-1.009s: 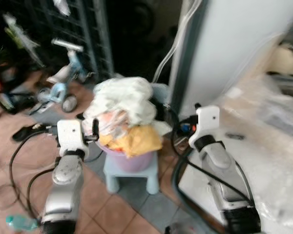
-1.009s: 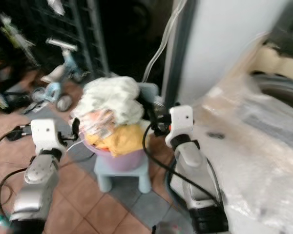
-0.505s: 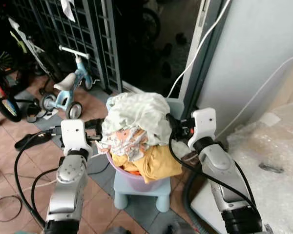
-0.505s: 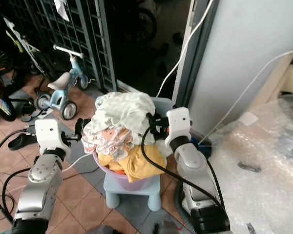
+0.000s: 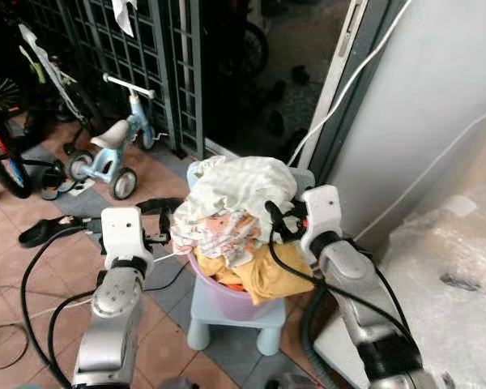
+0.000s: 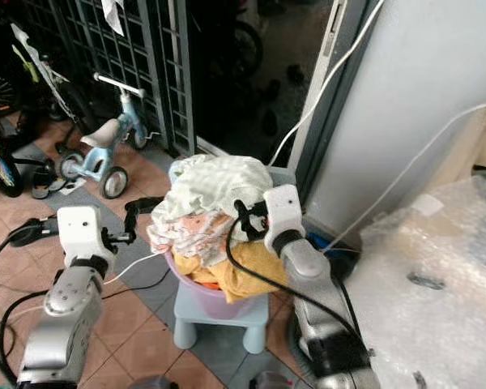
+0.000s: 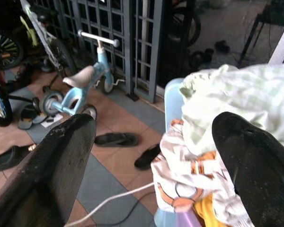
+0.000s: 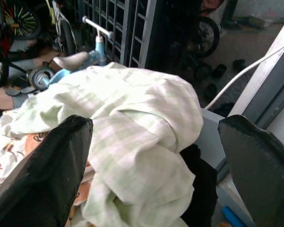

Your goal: Clothes washing

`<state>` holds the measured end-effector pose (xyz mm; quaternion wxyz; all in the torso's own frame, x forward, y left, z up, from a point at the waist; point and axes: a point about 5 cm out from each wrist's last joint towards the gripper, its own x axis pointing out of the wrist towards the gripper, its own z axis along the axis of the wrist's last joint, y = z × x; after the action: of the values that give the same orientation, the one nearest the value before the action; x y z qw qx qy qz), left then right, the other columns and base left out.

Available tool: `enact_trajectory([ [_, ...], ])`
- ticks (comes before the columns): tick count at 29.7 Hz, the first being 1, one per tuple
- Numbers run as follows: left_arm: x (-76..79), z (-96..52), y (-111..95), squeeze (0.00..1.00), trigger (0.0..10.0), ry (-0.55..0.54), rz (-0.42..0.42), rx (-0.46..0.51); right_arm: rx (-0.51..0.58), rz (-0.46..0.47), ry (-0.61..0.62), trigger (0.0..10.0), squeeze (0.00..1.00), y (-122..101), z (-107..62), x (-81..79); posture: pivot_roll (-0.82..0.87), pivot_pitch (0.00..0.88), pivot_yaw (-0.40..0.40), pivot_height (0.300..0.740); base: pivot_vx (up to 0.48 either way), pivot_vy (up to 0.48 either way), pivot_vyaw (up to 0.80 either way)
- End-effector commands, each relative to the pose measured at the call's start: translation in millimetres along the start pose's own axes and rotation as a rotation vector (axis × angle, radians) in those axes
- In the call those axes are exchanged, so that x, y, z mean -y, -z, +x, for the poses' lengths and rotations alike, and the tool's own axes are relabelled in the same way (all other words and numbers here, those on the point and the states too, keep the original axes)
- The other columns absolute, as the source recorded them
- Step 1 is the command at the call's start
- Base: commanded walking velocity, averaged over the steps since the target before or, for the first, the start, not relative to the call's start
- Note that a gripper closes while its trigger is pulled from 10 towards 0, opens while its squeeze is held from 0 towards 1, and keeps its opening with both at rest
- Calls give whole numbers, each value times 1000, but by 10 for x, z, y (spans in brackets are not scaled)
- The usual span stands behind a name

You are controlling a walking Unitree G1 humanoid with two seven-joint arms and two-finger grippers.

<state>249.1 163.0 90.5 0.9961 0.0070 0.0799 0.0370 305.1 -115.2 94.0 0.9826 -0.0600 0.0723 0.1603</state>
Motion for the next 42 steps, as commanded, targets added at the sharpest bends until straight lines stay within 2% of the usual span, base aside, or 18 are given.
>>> enact_trajectory([
  [1,-20,-71,-48,0,10000,-6,13,11,-28,-17,6,10000,0,9,65,-13,101,0,-56,740,0,0,0],
  [4,-52,-149,-70,0,10000,-21,26,8,-38,-5,-8,10000,0,-13,158,-58,123,1,-66,740,0,0,0],
  [9,-109,-321,-105,0,10000,-45,46,-10,-95,-13,-35,10000,0,24,347,-159,166,65,-79,740,0,0,0],
  [12,-134,-416,-98,0,10000,-54,54,-27,-166,10,22,9765,0,97,427,-158,183,97,-81,740,0,0,0],
  [13,-136,-433,-97,0,10000,-56,56,-31,-180,37,46,2000,0,106,439,-149,188,101,-81,740,0,0,0],
  [14,-138,-449,-99,0,10000,-57,58,-35,-193,57,65,0,0,117,453,-144,191,104,-82,740,0,0,0],
  [20,-166,-504,-145,0,10000,-75,64,-48,-247,72,144,0,0,147,515,-147,201,122,-94,740,0,0,0],
  [27,-157,-593,-140,0,10000,-95,63,-68,-280,77,152,0,0,246,507,-232,218,126,-112,740,0,0,0],
  [42,-186,-630,-145,0,10000,-138,66,-78,-306,87,156,0,0,300,513,-225,232,117,-140,740,0,0,0],
])
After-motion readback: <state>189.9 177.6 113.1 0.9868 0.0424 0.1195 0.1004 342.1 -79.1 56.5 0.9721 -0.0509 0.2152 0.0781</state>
